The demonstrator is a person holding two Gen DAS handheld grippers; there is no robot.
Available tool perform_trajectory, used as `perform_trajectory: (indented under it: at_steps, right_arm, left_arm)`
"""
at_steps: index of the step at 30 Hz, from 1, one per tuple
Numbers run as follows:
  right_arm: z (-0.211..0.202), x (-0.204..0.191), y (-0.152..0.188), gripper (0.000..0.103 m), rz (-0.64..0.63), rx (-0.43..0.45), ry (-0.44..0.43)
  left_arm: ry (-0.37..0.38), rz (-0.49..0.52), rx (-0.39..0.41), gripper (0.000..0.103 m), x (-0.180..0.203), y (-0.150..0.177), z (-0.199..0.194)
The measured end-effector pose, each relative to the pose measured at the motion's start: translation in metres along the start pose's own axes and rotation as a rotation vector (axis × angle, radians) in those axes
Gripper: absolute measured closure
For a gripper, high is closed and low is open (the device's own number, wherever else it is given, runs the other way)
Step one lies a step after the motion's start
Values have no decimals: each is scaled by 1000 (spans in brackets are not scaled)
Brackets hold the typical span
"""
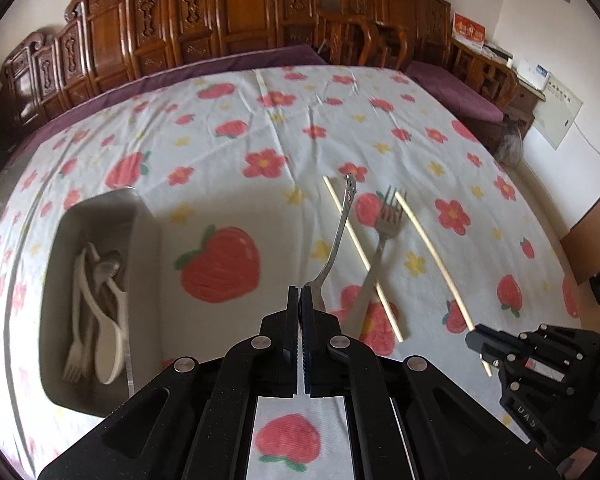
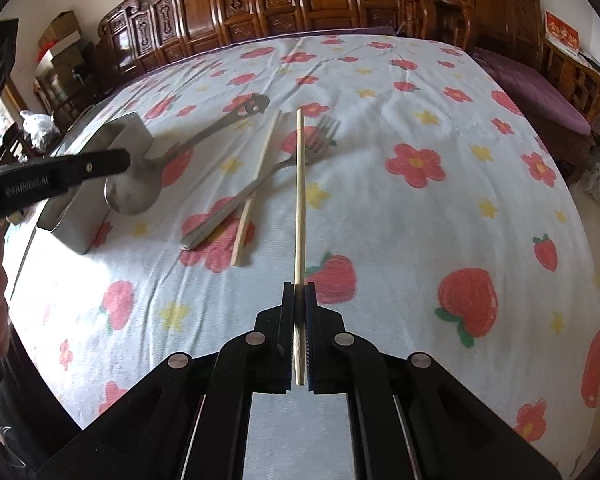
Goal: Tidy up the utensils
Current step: 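Carry the metal spoon into the tray with the left tool and open it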
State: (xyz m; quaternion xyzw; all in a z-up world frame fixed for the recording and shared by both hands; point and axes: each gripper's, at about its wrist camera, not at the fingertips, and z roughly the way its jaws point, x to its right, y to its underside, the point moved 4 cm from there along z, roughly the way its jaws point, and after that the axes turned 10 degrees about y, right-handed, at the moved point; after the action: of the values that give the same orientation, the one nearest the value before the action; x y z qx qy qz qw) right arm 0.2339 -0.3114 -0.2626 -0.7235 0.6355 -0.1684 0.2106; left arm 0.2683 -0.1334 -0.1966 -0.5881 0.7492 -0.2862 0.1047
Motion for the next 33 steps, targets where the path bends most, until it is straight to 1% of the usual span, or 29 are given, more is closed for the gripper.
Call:
perform_trajectory:
  at_steps: [3, 9, 22, 28, 33]
  right_arm:
    - [-6, -9, -3, 97, -10, 11, -10]
    - [-18, -30, -13, 97, -33, 38, -30]
    - [-24, -91, -36, 97, -81, 53, -78]
    - [-26, -120, -44, 97, -117, 54, -94]
    - [-26, -139, -50, 97, -137, 54, -106]
  left_arm:
    - [-2, -16, 16, 103, -9, -1, -12]
    - [-24, -17, 42, 103, -26, -2, -32]
    - [-69, -69, 100, 103, -83, 7, -76]
    - [-95, -107, 115, 103, -113, 12, -86]
    - [-121, -146, 113, 103, -139, 20, -87]
